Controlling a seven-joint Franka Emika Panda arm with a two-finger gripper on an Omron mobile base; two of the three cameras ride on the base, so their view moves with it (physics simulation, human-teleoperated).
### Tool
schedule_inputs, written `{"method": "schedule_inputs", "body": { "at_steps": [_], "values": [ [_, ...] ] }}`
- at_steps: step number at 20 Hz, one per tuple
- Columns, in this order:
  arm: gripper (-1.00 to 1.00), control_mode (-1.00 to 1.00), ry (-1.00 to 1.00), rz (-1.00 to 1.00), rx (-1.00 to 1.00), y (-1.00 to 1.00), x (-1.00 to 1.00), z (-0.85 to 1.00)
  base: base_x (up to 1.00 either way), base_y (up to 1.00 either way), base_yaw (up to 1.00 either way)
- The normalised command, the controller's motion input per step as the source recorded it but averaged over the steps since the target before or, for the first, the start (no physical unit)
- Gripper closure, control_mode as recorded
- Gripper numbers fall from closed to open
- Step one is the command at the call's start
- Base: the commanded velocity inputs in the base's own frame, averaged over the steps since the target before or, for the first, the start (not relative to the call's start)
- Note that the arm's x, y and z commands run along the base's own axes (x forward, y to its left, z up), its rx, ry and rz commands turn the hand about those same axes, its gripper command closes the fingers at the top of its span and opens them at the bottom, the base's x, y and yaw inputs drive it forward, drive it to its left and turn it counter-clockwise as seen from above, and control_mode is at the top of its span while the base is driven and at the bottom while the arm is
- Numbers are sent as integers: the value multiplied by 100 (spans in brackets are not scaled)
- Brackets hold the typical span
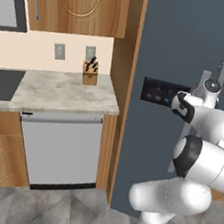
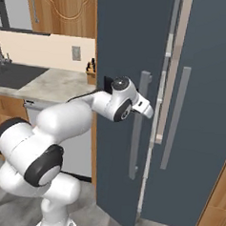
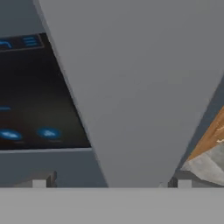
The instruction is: Take the bottled waters from the counter and place them in the freezer to freeze. Close the freezer door after placing the bottles.
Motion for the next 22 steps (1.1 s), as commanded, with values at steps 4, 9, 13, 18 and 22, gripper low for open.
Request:
{"method": "schedule_inputs", "body": {
  "at_steps": [4,9,13,18,22],
  "values": [
    [-100,-100,0,7,0,-34,13,0,0,0,0],
    [-100,-100,-3,6,0,-21,3,0,0,0,0],
    [-100,-100,0,1,-1,-14,6,0,0,0,0],
    [-100,-100,0,0,-2,-3,29,0,0,0,0],
    [-100,-100,0,1,0,-13,25,0,0,0,0]
  ]
}}
